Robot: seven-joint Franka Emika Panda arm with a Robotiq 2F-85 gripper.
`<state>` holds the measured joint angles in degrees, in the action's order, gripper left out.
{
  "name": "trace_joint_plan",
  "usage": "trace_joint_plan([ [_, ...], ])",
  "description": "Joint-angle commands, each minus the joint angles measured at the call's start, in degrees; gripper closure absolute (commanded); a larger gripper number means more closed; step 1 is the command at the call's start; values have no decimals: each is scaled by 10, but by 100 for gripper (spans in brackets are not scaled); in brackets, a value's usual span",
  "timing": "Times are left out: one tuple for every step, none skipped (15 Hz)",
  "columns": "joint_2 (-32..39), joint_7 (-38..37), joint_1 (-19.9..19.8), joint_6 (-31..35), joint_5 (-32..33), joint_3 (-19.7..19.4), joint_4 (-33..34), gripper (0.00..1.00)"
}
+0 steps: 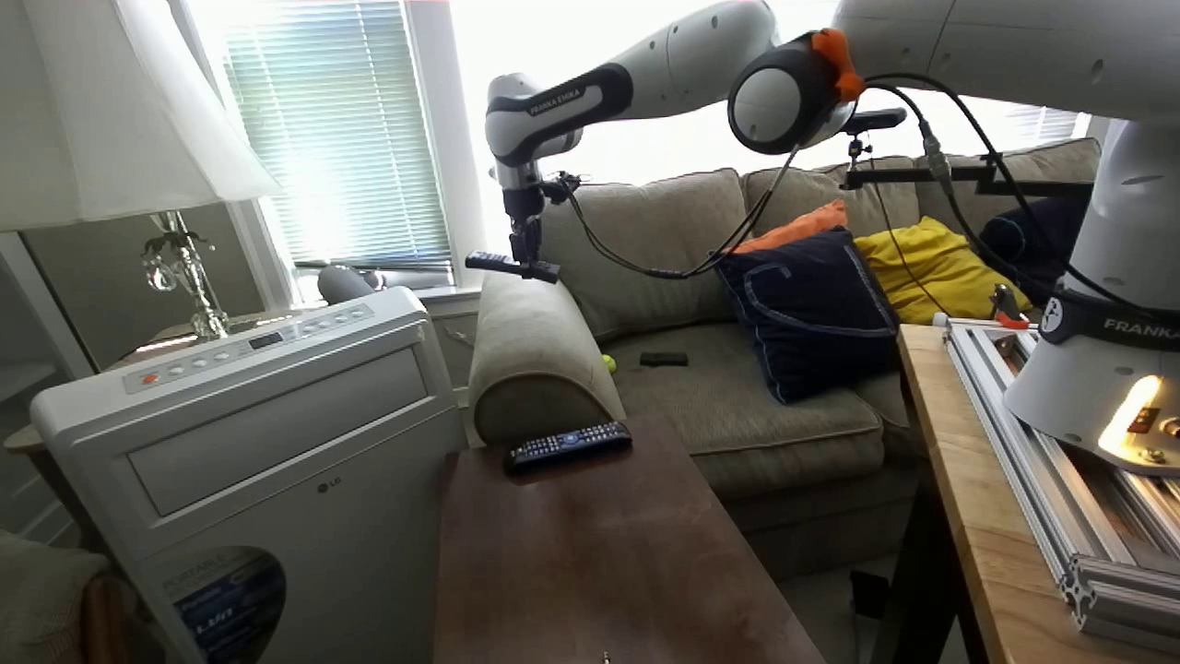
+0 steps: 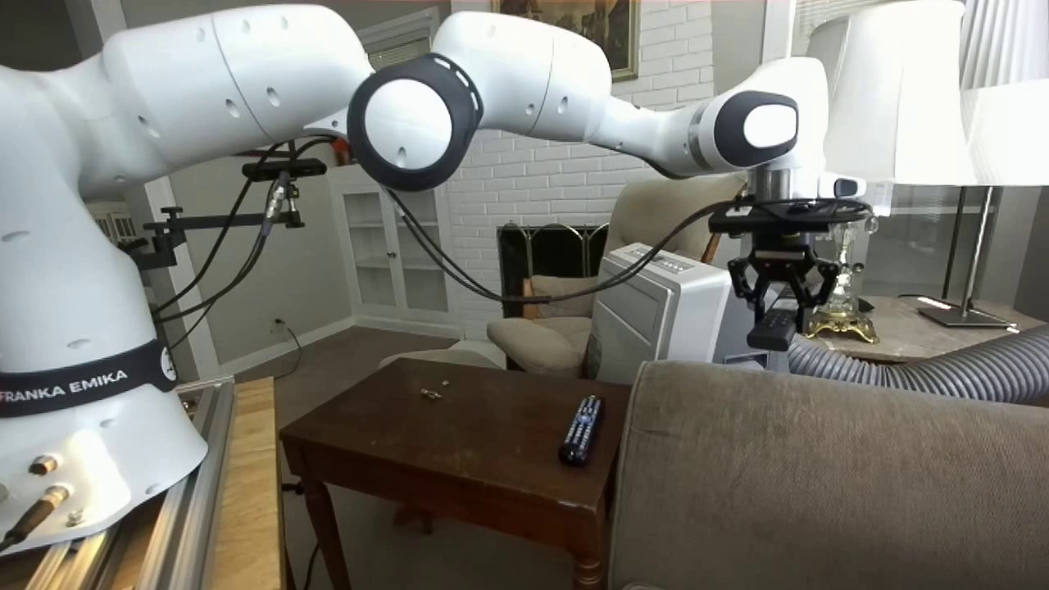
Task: Move the remote on the sofa to the table
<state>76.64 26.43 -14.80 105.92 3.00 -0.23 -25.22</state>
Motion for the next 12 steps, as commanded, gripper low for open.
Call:
trace_joint_plan([
  [-40, -91, 6, -38, -6, -14, -8, 72],
  [-44, -108, 7, -39, -6, -15, -8, 72],
  [-52, -126, 9, -49, -3, -20, -10, 72],
  [-59, -141, 11, -61, -1, -23, -12, 72],
  [-69, -145, 13, -84, 1, -27, -16, 72],
  [-78, -149, 15, -109, 2, -29, -20, 72],
  [-86, -151, 18, -136, 5, -32, -22, 72],
  [-90, -154, 19, -153, 4, -33, -20, 72],
  [-96, -153, 21, -176, 4, -34, -21, 72],
  [-102, -149, 22, -196, 3, -33, -20, 72],
  [-108, -148, 23, -216, 0, -31, -19, 72],
  [-115, -146, 23, -235, -2, -30, -19, 72],
])
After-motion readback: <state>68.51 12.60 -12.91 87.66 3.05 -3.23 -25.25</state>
